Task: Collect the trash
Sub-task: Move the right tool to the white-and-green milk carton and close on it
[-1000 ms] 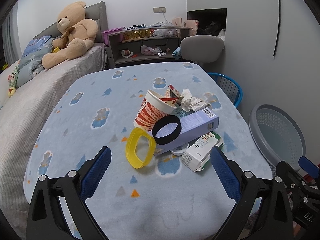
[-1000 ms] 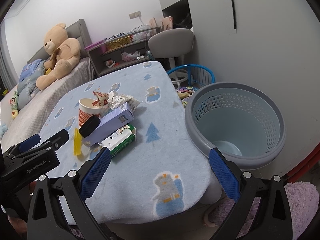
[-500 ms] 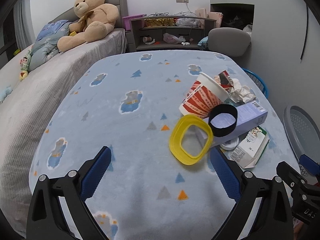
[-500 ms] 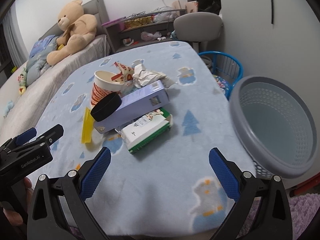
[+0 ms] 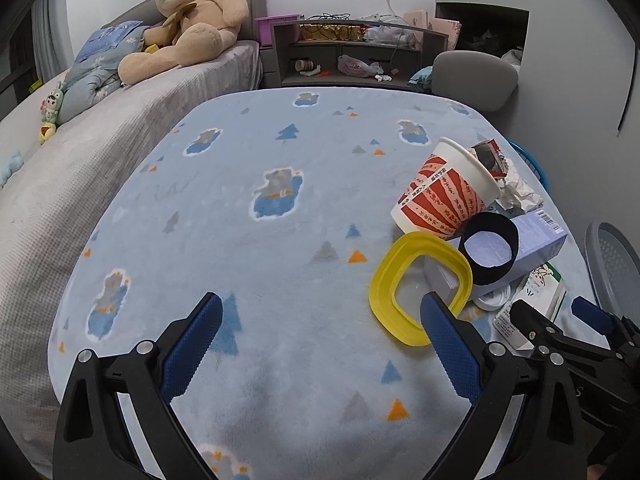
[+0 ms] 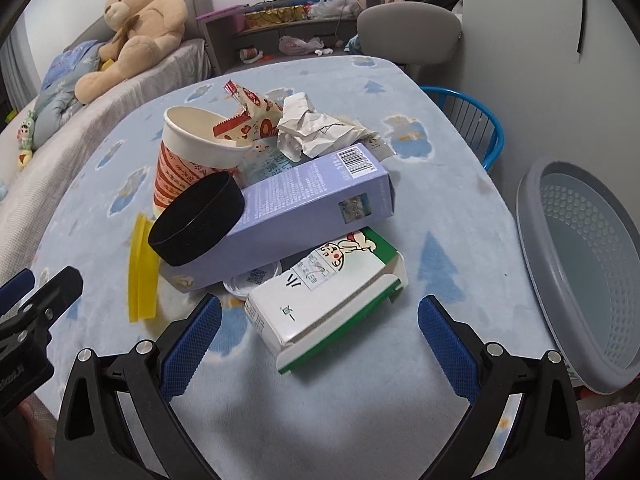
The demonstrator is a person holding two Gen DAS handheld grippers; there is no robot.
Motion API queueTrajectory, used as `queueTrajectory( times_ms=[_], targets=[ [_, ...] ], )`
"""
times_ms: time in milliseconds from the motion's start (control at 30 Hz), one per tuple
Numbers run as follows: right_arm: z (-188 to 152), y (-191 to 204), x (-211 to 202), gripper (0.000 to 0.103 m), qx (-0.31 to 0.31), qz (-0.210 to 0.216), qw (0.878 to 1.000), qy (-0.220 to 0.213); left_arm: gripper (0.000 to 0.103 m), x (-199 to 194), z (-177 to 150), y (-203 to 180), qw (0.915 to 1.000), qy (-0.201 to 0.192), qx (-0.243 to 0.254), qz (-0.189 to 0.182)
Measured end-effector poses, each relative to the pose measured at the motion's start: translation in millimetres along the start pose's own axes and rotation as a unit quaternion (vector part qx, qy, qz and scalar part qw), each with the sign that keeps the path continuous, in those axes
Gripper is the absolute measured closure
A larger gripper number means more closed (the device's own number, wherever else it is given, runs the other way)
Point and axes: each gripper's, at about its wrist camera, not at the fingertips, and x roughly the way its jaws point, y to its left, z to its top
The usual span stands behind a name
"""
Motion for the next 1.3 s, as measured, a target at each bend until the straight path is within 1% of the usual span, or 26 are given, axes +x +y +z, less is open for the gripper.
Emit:
queueTrajectory(
  times_ms=[200, 333, 633, 767, 867, 967, 1100, 1300],
  targets=[
    [0.7, -0.3, 13.4, 0.006, -0.004, -0.021, 0.999, 0.023, 0.008, 6.2, 0.1, 0.3, 1.0, 0.008, -0.002, -0.003],
    [-2.2, -16.3, 9.1, 0.006, 0.01, -0.03, 0.999, 0.024, 0.008, 6.6, 0.2, -0.7, 0.9999, 0.008, -0.003, -0.008],
    [-16.1, -55.1, -6.7, 0.006, 0.041, -0.073, 0.996, 0.031, 0.008, 4.4, -1.2, -6.0, 0.9998, 0.008, 0.002, -0.018],
    [-14.8, -59.8, -12.1, 0.006, 0.056, -0.054, 0.997, 0.025, 0.008, 3.6, -1.4, -8.0, 0.9998, 0.008, 0.003, -0.019],
    [-6.2, -50.5, -13.4, 0.006, 0.053, -0.035, 0.998, 0.015, 0.008, 3.7, -1.8, -10.0, 0.9998, 0.009, 0.005, -0.019],
    [5.0, -38.5, -6.8, 0.006, 0.049, -0.025, 0.998, 0.011, 0.008, 4.9, -1.6, -11.8, 0.9997, 0.011, 0.007, -0.019],
    [13.8, -30.8, 6.6, 0.006, 0.055, -0.042, 0.997, 0.016, 0.008, 6.6, -2.3, -11.2, 0.9997, 0.013, 0.006, -0.019],
    [12.4, -40.4, 20.2, 0.006, 0.072, -0.057, 0.995, 0.038, 0.008, 9.1, -4.0, -14.4, 0.9996, 0.017, 0.007, -0.02]
  ],
)
